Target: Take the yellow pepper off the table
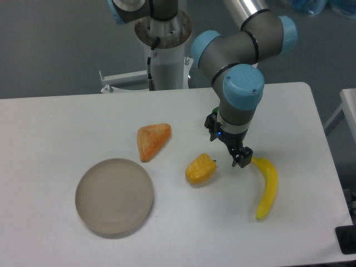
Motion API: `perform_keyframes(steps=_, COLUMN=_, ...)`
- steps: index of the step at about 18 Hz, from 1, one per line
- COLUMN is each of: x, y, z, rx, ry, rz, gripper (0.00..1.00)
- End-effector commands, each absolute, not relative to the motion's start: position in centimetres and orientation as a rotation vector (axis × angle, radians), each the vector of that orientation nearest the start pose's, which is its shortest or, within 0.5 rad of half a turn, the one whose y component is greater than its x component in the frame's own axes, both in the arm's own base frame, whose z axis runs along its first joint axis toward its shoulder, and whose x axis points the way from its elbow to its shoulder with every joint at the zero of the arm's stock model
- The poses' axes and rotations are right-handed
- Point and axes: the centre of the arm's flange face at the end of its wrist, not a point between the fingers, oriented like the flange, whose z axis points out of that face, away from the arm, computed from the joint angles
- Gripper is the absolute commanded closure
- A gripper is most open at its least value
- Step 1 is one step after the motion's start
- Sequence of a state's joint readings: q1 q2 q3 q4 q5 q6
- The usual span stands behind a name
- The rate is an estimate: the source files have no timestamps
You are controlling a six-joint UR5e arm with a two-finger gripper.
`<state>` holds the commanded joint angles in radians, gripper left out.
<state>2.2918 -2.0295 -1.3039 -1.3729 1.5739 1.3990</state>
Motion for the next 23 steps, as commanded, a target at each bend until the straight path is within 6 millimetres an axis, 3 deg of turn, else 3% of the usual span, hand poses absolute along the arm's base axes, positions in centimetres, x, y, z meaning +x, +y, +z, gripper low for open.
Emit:
perform_keyframes(steps=6, x=-34.5, y=59.2, z=37.2, rx=-2.964, ry=1.043, rz=0.012, gripper=0.00)
perform_keyframes(steps=8, x=-34.0, y=59.1, z=35.9, rx=-2.977, ry=1.022, rz=-0.025, gripper=0.00)
perform_keyframes(steps=12, x=-33.7, y=59.2, z=35.5, rx=-3.002, ry=0.921, rz=-0.043, gripper=0.00)
perform_keyframes(steps=16, x=-31.9, y=60.2, z=33.4, rx=-3.050, ry=0.784, rz=-0.050, gripper=0.00)
perform_keyframes(steps=19, x=-29.8, y=60.8, z=30.8, rx=-3.050, ry=0.779, rz=-0.017, gripper=0.00)
perform_keyframes(steps=23, x=-28.8, y=60.7, z=28.6, rx=-3.032, ry=0.804, rz=0.016, gripper=0.00)
